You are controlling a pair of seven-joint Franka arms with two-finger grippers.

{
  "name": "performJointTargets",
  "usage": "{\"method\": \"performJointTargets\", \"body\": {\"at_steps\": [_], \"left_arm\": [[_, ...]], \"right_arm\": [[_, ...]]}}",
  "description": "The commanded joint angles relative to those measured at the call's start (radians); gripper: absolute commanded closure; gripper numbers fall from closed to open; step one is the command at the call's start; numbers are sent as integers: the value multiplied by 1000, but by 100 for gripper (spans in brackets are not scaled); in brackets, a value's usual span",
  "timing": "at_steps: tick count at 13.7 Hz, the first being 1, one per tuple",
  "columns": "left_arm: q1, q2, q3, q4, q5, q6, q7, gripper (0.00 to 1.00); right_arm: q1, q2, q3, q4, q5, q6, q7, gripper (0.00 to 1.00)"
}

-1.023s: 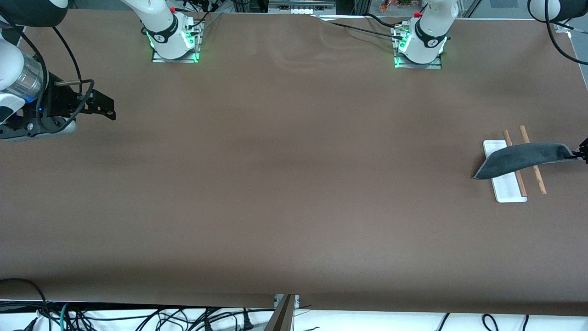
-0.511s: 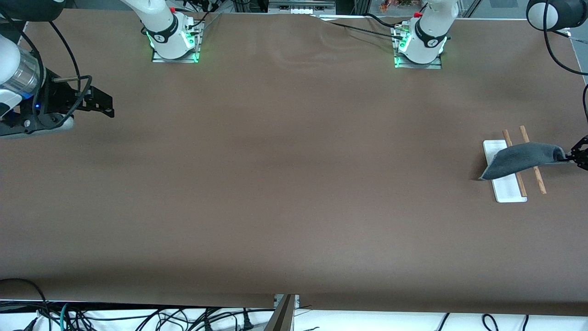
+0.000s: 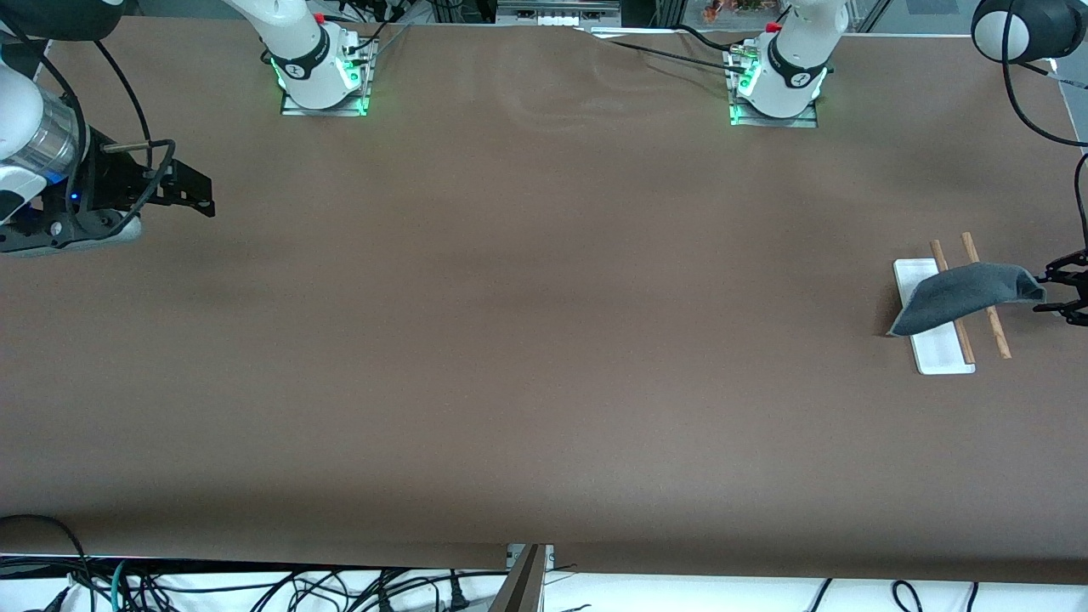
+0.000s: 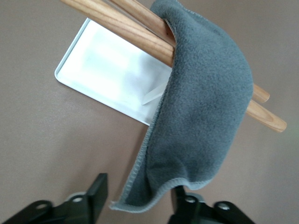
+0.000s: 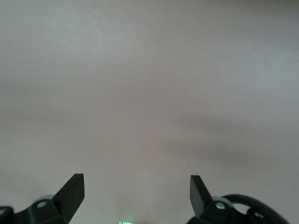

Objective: Pass towel and hang on rack
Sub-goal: 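Lower the towel over the wooden dowels with the left gripper, then open the left gripper to release the towel on the dowels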

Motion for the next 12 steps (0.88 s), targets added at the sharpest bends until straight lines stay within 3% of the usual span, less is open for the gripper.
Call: {"method": "performJointTargets", "body": {"at_steps": [1, 12], "left_arm": [[6, 8, 0, 25, -7, -5, 31, 0], [69, 37, 1, 44, -6, 91, 78, 0]], "right_arm": [[-10, -4, 7, 2, -1, -12, 2, 0], [-9, -4, 10, 2, 0, -19, 2, 0]]}}
